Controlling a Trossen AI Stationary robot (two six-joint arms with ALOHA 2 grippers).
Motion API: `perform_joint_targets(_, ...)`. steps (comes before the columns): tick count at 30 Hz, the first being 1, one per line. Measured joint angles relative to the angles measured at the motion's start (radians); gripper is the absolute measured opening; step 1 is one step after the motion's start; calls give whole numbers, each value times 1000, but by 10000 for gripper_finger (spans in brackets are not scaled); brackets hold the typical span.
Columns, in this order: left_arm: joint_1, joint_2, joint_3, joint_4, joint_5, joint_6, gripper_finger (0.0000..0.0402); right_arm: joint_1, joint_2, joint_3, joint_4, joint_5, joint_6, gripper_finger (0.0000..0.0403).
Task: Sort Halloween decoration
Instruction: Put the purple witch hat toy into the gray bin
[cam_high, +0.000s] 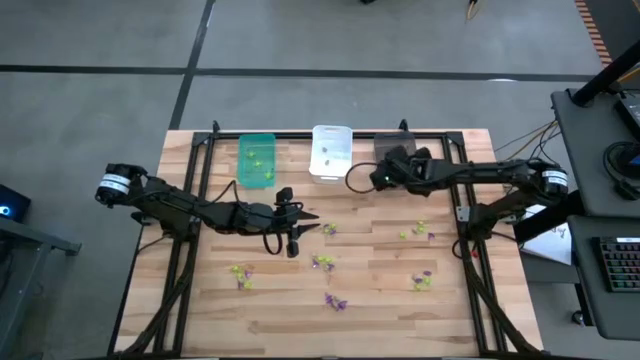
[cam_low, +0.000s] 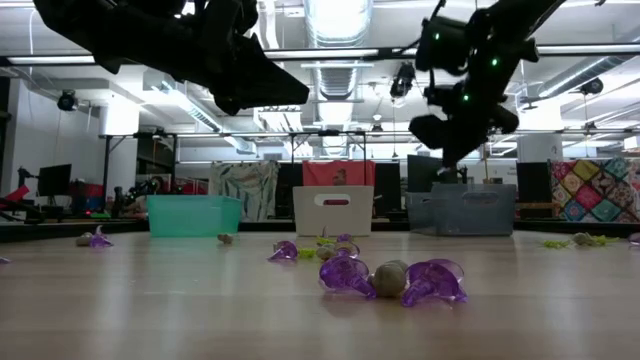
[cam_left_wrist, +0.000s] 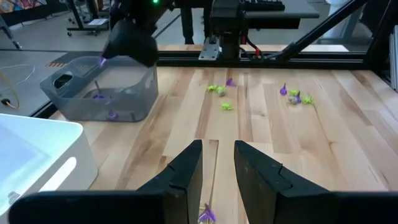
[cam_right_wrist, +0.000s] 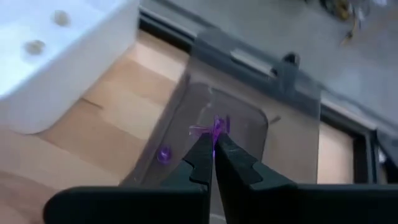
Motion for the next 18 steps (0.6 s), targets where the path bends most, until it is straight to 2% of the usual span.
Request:
perform_joint_targets(8,0,0,0,1,0,-4,77,-134,50,0,-4,-169,26,9)
perform_joint_targets(18,0,-1,0,-3,0,-12,77,-239,64,0,-70,-337,30,9)
